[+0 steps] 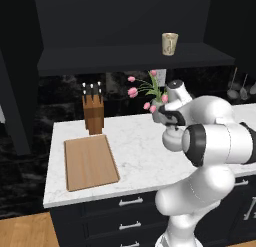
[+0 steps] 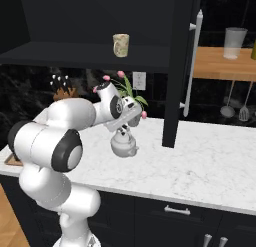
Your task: Pick the kettle from the counter and place it on the tray. Then pick the mug from the cabinet and place it on the tray. Then close the cabinet doors.
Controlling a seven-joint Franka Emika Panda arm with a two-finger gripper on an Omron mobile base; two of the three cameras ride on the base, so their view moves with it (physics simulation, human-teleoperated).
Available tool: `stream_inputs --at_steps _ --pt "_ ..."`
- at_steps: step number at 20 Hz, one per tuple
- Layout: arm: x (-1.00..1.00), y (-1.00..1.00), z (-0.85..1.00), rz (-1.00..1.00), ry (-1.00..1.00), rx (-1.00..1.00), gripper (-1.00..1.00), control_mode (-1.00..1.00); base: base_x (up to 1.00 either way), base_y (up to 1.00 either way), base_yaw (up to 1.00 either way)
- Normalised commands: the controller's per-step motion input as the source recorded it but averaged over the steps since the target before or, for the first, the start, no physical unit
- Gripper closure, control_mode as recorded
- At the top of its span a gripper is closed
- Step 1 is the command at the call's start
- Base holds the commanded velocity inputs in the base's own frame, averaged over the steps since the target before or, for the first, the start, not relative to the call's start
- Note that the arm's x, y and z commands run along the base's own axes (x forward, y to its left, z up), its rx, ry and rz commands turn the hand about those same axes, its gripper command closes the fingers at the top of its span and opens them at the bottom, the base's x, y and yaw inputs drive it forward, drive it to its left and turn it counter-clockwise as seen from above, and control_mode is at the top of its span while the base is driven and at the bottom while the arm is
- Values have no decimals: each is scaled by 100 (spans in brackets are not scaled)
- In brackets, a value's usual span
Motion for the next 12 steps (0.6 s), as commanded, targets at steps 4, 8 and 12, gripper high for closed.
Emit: stream_inputs --at_steps 4,8,12 --pt "12 0 -20 0 0 0 -100 -100 0 0 0" --pt "3 0 -22 0 0 0 -100 -100 0 0 0" --pt "-15 0 -34 2 0 -1 -100 -100 0 0 0"
